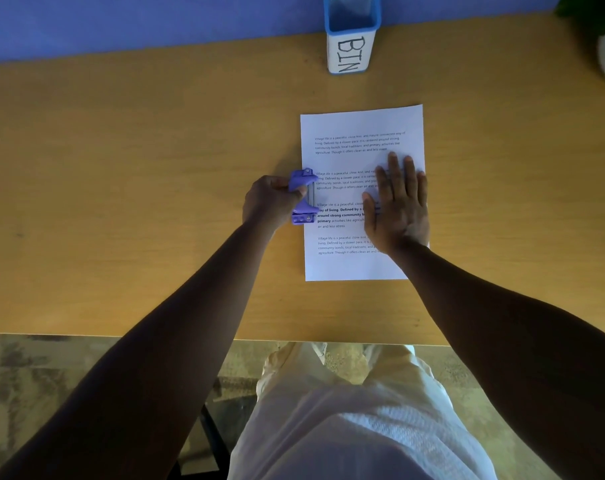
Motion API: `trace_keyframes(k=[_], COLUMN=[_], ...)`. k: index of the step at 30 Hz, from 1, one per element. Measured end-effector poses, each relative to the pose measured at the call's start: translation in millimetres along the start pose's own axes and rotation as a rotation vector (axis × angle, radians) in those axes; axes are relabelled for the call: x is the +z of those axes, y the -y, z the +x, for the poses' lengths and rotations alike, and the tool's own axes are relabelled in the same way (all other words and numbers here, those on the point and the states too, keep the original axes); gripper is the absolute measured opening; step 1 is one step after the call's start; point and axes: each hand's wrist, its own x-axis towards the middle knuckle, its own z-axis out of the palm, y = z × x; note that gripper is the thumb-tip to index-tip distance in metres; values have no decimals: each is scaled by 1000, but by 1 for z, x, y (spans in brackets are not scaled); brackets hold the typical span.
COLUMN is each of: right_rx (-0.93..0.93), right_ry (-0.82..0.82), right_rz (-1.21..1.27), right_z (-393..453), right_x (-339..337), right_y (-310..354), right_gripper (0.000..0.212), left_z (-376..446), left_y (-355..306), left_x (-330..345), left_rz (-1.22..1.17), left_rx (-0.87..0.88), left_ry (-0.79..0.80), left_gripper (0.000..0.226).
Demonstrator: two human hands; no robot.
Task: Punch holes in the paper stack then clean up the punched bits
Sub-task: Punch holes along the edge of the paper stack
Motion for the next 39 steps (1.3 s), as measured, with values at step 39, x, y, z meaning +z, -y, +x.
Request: trace_keyframes(k=[39], right_rx=[172], right_ry=[239], right_rz=[122], right_z=[-8], right_x=[-61], right_y=[-4], right_gripper=[62], left_z=[-60], left_y=[23], left_x=[42], left_rz=[24], left_rx=[-177], left_ry=[-117], left_gripper=[72])
